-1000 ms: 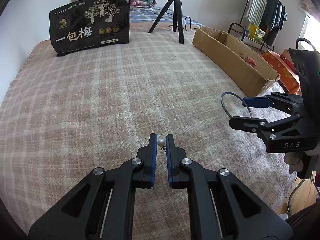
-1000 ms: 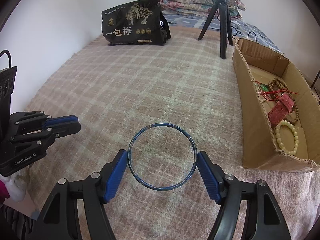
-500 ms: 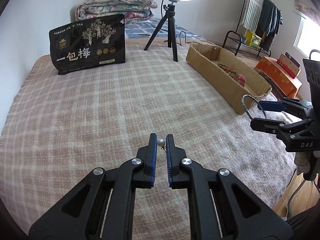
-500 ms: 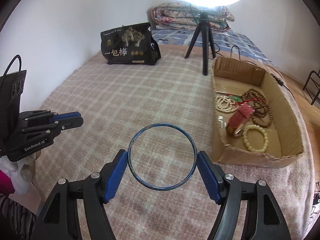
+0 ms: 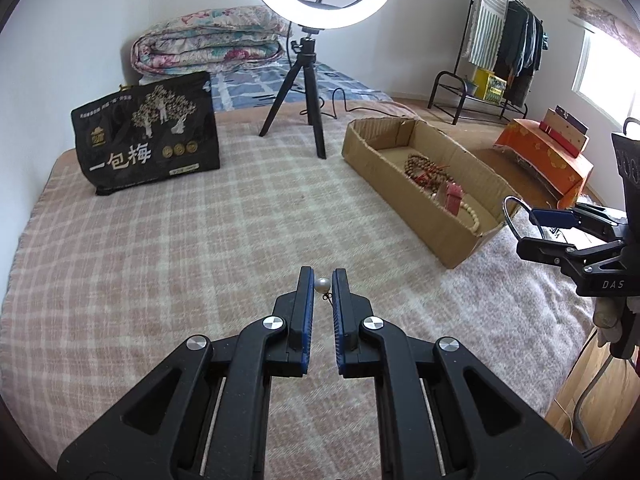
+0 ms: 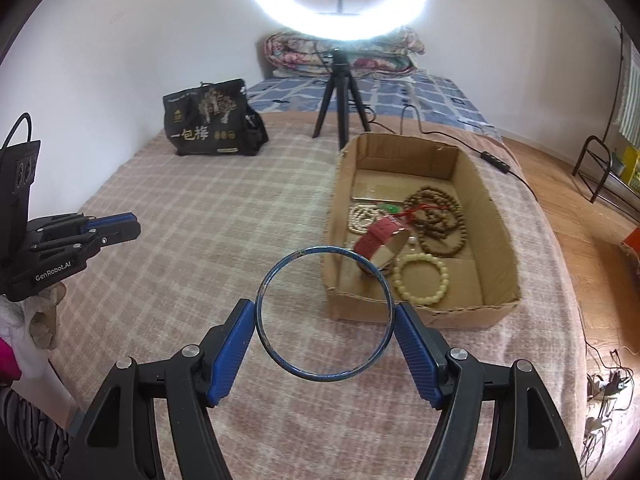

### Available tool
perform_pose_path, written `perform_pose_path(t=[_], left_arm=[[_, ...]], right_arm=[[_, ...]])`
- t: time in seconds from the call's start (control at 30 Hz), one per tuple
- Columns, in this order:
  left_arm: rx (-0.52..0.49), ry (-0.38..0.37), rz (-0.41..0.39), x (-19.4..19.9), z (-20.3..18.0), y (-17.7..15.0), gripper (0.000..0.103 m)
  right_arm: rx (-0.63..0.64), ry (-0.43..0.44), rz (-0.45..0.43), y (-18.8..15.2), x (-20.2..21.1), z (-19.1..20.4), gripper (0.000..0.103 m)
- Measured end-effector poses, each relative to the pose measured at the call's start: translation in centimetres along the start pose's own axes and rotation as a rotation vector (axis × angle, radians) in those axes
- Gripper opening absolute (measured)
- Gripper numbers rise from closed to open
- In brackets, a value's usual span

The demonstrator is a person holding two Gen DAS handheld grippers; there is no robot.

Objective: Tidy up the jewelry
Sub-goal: 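Carry the pearl bead in the left tool while the right tool carries the bangle over the box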

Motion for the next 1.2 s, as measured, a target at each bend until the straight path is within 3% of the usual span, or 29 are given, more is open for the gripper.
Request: perform_pose_path(t=[0.47,1.2], left_arm=[[-0.041,-0.043,-0.036,-2.3,-3.8,4.8,0.007],[-0.046,-0.049,-0.074,-8.1,-7.9,12.3,0.007]], right_arm=[[-0.055,-0.058,-0.015,1.4,0.7,-5.1,0.073],[-0.064,-0.076,0.003,3.1,-2.4,-8.0,0.073]])
Point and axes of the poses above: each gripper's, at about its wrist camera, not at the fingertips, and x roughly against the way its jaws point, z to its left, y to its top, the point moved 4 cm from there along -x, roughly the way its jaws point, and after that the axes turned 3 degrees about z, right-handed, at the moved point
